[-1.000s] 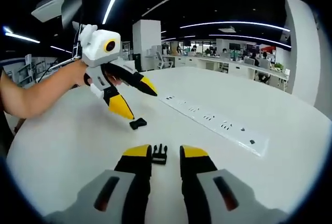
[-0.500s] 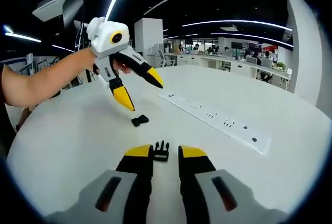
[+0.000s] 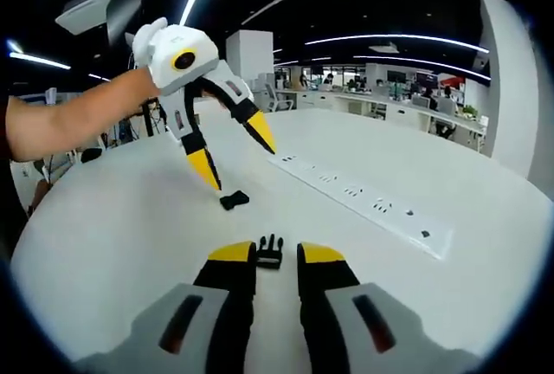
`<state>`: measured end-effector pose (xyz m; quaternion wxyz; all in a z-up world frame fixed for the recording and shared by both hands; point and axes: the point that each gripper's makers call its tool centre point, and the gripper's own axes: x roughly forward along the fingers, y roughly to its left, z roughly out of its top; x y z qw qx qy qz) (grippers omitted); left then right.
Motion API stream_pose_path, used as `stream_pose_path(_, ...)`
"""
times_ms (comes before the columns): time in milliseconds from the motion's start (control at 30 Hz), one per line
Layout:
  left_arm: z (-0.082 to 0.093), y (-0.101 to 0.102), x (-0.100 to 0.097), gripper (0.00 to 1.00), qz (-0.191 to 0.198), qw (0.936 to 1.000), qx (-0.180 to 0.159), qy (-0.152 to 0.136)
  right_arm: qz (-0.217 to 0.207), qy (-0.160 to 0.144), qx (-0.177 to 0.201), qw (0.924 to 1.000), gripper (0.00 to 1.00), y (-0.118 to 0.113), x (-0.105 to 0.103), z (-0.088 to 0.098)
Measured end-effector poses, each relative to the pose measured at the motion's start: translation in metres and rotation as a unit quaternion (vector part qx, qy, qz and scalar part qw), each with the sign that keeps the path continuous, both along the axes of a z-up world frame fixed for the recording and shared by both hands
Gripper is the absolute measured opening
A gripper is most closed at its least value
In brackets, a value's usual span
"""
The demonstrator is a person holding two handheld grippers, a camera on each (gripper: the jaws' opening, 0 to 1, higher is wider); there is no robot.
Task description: Snap the two parts of the plastic buckle together until the buckle closes and remains connected.
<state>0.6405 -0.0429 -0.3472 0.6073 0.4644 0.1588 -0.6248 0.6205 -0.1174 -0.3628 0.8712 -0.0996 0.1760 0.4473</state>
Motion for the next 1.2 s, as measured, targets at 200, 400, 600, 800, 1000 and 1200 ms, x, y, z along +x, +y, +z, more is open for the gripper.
stream_pose_path(200,-0.001,0.006,-0.001,0.38,-0.046,0.9944,0.087,-0.038,0.003,0.001,0.001,1.0000,0.18,0.002,-0.001,-0.002)
stream_pose_path(400,-0.008,0.008,0.002,0.39,-0.087,0.9834,0.136,-0.083,0.001,-0.001,0.006,1.0000,0.17,0.001,0.000,0.000)
stream_pose_path(600,-0.007,0.003,0.005,0.37,-0.142,0.9623,0.172,-0.156,0.001,-0.003,0.010,0.9999,0.17,0.001,0.002,0.000)
stream_pose_path(800,-0.014,-0.003,0.001,0.28,-0.187,0.9426,0.209,-0.181,0.003,-0.002,0.009,1.0000,0.15,0.000,0.002,0.000)
stream_pose_path(1000,-0.018,-0.003,0.002,0.25,-0.200,0.9337,0.236,-0.180,0.003,-0.001,0.009,1.0000,0.15,0.000,0.003,-0.001)
stream_pose_path(1200,-0.021,0.004,0.004,0.25,-0.207,0.9270,0.257,-0.178,0.002,-0.007,0.006,1.0000,0.14,-0.002,0.003,-0.001)
